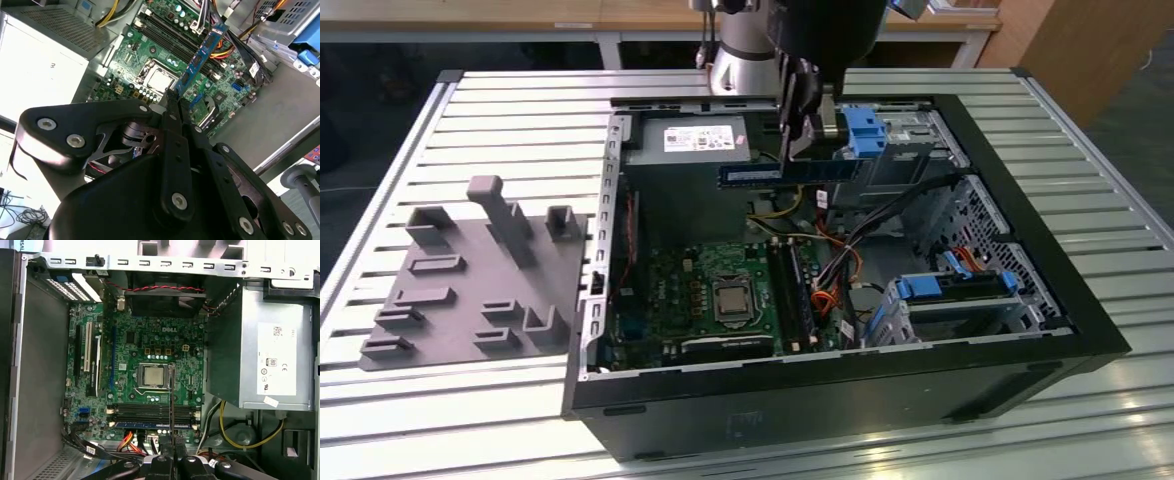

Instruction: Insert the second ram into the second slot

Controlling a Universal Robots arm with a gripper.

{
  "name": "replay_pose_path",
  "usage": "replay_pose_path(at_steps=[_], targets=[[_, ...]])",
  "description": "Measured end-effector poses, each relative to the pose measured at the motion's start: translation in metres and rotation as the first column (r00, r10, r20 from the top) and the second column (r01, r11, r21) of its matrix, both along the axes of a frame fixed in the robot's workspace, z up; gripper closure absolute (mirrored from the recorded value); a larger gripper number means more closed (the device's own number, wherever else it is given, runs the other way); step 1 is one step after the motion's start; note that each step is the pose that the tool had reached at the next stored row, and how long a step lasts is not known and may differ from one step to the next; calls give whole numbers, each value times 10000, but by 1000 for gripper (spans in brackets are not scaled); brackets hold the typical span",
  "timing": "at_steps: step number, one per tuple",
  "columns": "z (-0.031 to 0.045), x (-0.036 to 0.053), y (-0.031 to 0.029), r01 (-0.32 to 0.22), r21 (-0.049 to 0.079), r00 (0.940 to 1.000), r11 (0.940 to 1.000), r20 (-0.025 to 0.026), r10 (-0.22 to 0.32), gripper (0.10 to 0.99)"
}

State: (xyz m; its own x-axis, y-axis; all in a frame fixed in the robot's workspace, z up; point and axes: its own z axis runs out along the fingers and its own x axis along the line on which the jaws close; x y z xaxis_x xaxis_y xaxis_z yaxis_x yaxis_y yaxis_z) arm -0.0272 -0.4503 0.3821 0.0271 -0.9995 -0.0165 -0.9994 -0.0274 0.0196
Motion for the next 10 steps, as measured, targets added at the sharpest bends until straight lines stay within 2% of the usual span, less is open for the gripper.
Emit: replay_pose_path(at_steps=[4,10], targets=[[-2,-1,-30,0,0,10000,10000,0,0,953],[-3,0,-33,137,-12,9999,9999,0,-137,953]])
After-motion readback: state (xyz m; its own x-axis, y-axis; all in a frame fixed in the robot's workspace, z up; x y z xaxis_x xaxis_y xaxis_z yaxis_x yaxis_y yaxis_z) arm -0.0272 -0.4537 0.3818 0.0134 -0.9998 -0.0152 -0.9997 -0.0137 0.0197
